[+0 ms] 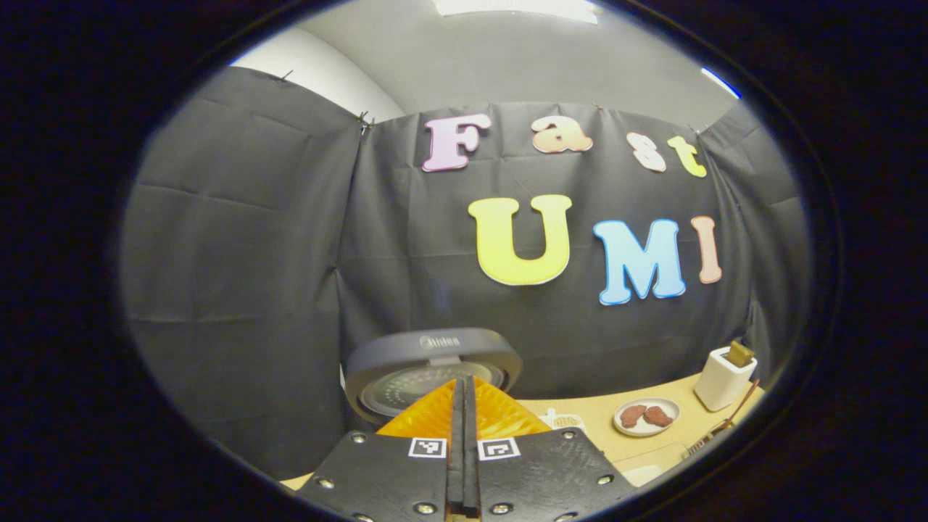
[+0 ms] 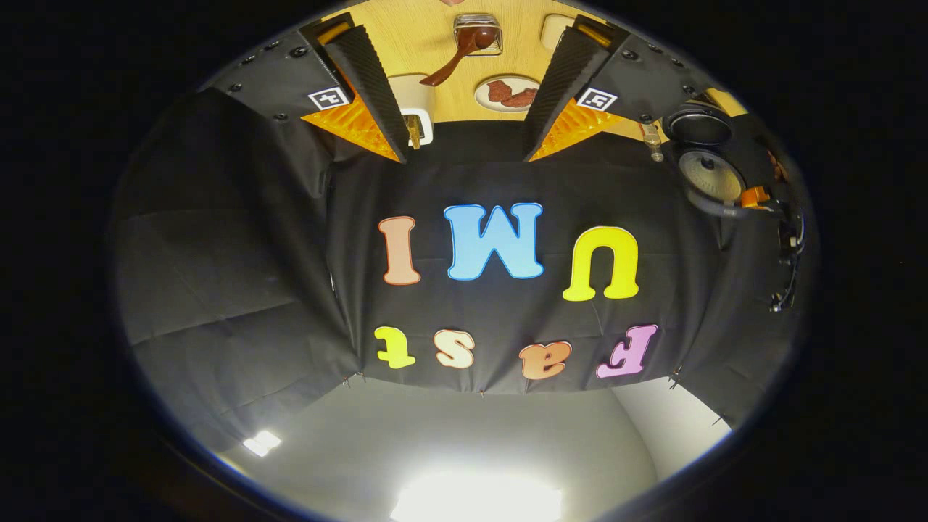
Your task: Close the left gripper, press the button to open the rice cooker; take a wooden spoon from the chopstick holder with the right hand, scoop a spoonful of rice and pour it into the rice cooker, then put the wooden spoon back into the chopstick holder.
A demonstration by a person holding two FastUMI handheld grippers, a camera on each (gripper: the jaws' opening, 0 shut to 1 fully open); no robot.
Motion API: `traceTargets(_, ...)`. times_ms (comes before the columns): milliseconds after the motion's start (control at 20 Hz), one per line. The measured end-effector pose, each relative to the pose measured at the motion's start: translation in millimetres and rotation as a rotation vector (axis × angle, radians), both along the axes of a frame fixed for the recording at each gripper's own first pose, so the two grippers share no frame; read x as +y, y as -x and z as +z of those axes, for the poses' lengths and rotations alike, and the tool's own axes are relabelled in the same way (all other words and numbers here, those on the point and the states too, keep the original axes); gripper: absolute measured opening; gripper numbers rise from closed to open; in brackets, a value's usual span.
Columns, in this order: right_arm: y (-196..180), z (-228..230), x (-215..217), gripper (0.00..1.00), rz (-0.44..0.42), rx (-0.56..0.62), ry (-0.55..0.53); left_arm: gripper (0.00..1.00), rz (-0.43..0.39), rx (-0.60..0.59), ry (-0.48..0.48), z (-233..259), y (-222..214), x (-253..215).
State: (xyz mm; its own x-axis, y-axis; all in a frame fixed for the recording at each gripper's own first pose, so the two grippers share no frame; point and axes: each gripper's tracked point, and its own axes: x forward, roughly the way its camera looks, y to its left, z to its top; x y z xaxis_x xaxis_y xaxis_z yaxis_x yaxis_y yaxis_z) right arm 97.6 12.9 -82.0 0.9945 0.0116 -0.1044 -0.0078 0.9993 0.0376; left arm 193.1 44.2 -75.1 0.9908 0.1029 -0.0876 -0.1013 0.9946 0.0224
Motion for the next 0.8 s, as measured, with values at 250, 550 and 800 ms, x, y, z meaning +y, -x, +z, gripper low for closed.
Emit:
traceTargets(250, -6.5, -22.0, -9.5, 0.98, 0.005, 0.031, -0.003, 0.38, -0.042, -0.095, 0.008, 40.1, 33.1, -14.3)
traceTargets(550, -24.3, -48.3, -18.3, 0.98, 0.019, 0.081, -0.023, 0.86, 0.013, -0.147, 0.005, 68.1, 77.0, 0.0)
traceTargets(800, -42.6, -80.1, -21.8, 0.98, 0.039, 0.144, -0.044, 0.86, 0.059, -0.153, -0.042, 79.7, 107.2, 19.8)
